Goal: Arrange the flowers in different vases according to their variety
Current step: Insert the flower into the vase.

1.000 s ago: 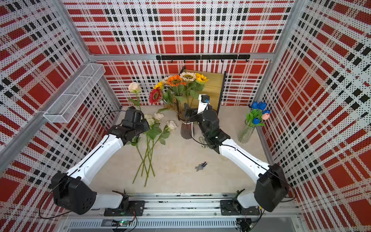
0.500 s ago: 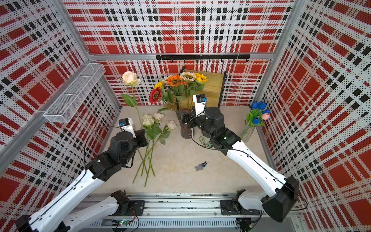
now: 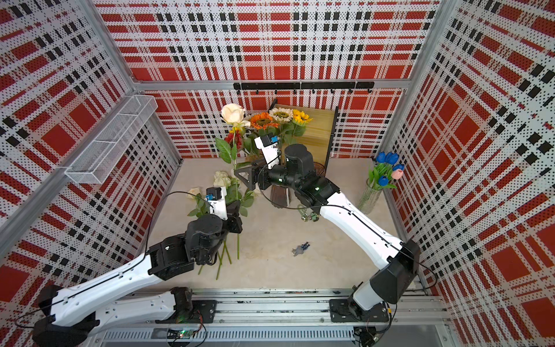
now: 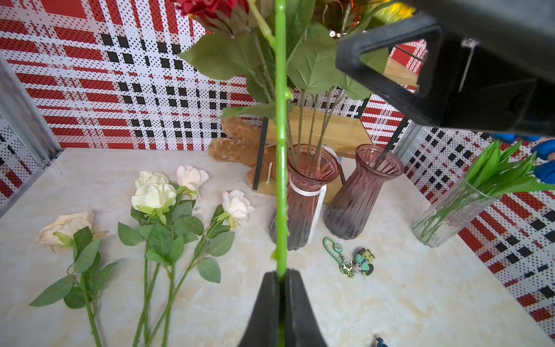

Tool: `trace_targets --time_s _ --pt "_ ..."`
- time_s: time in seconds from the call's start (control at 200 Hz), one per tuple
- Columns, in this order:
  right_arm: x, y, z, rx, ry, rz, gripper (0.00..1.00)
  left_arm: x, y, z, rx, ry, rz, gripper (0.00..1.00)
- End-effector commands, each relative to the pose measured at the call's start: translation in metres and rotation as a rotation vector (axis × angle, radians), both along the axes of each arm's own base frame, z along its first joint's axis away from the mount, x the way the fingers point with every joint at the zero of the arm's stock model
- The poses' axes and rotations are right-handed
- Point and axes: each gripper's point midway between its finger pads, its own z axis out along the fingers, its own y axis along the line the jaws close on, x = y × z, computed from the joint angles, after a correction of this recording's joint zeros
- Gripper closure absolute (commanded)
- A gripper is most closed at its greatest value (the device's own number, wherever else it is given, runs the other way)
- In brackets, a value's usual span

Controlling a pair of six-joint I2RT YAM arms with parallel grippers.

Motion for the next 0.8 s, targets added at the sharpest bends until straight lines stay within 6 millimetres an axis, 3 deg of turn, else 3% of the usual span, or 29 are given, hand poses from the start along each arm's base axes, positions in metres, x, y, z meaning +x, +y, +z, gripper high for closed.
trace_targets --time_s 0.0,0.195,0.416,0.566,0.707,0.797 --pt "-0.006 0.008 -0.005 0.0 0.035 0.045 0.11 -0.002 -0.001 0.022 -0.049 -0.055 0.025 1.0" --pt "-0.004 0.016 -0.022 -0.008 0.078 0.066 0.18 -0.006 -0.008 0.031 -0.038 -0.074 0.016 1.0" --pt "-0.01 0.021 -0.016 0.011 0.065 0.086 0.36 -0.006 -0.016 0.033 -0.033 -0.074 0.001 1.0" --pt "-0.014 0.018 -0.016 -0.005 0.063 0.062 0.63 -0.004 -0.019 0.034 -0.038 -0.079 0.007 1.0" --pt "-0.018 0.011 -0.007 0.017 0.05 0.039 0.95 -0.003 -0.02 0.037 -0.042 -0.082 0.014 1.0" --pt "-0.018 0.005 0.002 0.022 0.031 0.015 1.0 -0.002 -0.017 0.037 -0.049 -0.083 0.027 0.62"
